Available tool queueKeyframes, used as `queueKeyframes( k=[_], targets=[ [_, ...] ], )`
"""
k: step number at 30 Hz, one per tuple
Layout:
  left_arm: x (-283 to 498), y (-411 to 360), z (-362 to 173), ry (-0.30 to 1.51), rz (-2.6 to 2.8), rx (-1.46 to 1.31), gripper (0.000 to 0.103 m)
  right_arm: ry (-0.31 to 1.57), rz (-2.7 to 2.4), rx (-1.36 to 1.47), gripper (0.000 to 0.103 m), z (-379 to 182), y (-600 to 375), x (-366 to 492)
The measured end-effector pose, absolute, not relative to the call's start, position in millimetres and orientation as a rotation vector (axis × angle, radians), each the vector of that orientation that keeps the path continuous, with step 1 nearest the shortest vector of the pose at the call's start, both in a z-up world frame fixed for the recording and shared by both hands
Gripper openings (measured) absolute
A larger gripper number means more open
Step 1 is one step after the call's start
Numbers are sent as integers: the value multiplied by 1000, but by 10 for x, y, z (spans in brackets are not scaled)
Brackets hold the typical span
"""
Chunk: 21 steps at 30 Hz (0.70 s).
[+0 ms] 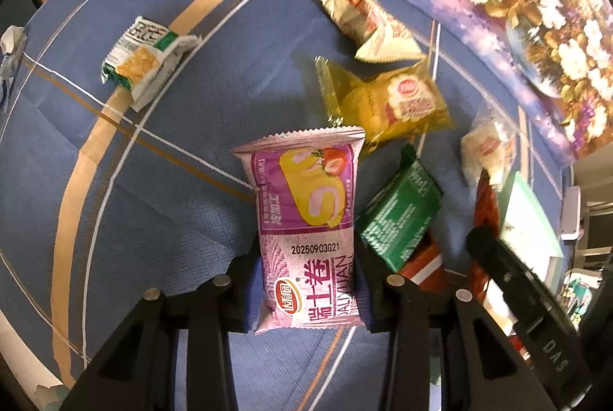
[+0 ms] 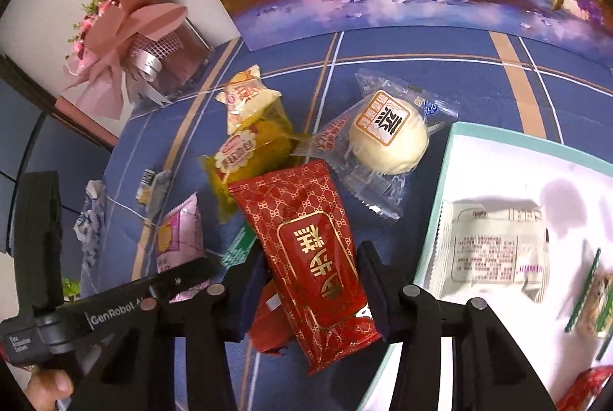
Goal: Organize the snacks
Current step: 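Lift both held snacks and carry them over the white tray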
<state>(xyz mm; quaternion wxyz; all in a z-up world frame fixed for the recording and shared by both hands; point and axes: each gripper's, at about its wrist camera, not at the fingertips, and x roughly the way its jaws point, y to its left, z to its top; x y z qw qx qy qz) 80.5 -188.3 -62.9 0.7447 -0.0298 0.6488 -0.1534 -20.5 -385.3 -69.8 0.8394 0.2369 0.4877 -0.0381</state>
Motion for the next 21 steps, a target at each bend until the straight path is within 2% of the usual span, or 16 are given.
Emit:
queueKeyframes(
  k=[10, 21],
  targets=[
    [664, -1856, -276, 1344, -383, -79, 41, 960, -87, 588, 50, -407, -3809, -550],
    [437, -2182, -15, 1281, -457, -30, 41, 865, -180, 627, 50, -124, -4100, -919]
  ],
)
